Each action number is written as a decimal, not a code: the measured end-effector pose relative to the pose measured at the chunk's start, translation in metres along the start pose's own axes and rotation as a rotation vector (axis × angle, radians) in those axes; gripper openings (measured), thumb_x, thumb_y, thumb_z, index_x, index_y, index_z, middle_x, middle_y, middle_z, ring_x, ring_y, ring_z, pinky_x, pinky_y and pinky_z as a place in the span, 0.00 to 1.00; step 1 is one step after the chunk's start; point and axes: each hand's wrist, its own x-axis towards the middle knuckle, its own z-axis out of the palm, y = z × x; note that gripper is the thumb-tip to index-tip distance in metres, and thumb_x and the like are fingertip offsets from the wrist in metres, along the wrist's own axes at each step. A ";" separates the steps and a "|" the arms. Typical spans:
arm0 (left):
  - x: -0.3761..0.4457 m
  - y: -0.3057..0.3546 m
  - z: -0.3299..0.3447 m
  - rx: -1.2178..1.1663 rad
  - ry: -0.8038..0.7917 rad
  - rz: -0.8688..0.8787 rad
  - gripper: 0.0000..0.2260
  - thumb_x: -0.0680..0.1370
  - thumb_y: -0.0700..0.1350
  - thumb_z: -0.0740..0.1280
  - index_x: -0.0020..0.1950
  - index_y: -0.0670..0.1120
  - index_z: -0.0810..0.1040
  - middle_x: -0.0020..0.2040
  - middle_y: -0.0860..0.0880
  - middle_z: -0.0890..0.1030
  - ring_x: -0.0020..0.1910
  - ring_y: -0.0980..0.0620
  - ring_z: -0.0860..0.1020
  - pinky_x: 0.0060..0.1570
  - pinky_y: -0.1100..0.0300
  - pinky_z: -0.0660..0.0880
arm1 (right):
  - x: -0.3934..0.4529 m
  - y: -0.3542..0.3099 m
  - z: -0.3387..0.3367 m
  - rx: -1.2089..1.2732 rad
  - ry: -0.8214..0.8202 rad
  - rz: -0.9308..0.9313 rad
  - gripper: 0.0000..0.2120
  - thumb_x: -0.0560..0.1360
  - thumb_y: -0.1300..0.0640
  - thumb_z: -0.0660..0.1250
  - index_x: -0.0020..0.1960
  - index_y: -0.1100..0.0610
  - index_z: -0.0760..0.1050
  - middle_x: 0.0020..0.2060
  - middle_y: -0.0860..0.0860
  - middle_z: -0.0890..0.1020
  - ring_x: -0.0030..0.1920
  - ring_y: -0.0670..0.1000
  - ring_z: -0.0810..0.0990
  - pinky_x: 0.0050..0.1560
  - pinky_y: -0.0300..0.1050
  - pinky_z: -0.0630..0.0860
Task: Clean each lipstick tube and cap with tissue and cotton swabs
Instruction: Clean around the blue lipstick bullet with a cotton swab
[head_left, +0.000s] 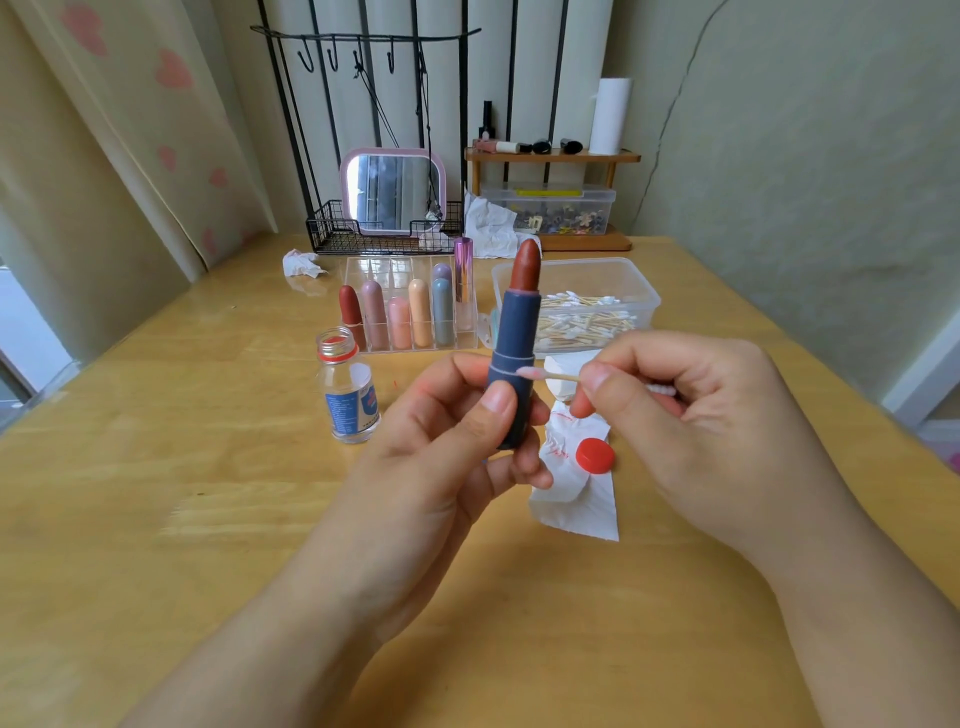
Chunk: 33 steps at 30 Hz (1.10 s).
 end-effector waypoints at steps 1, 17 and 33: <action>0.000 0.000 0.000 0.012 -0.005 0.011 0.04 0.74 0.41 0.66 0.46 0.47 0.80 0.40 0.46 0.78 0.35 0.51 0.73 0.40 0.59 0.75 | -0.001 -0.001 0.001 0.007 -0.003 0.003 0.11 0.72 0.56 0.64 0.32 0.50 0.76 0.20 0.41 0.71 0.22 0.40 0.69 0.26 0.24 0.61; -0.001 -0.005 0.000 0.205 0.076 0.118 0.04 0.67 0.47 0.71 0.40 0.54 0.78 0.37 0.51 0.78 0.32 0.51 0.75 0.41 0.57 0.74 | -0.003 -0.004 0.008 0.033 -0.002 -0.015 0.10 0.73 0.57 0.66 0.34 0.49 0.77 0.26 0.40 0.77 0.28 0.42 0.78 0.31 0.24 0.68; 0.000 -0.001 0.002 0.394 0.188 0.220 0.09 0.66 0.46 0.74 0.37 0.60 0.77 0.35 0.57 0.79 0.34 0.56 0.77 0.37 0.65 0.75 | -0.002 0.002 0.004 -0.027 0.057 0.013 0.14 0.70 0.46 0.62 0.33 0.54 0.76 0.26 0.56 0.77 0.26 0.54 0.74 0.27 0.39 0.68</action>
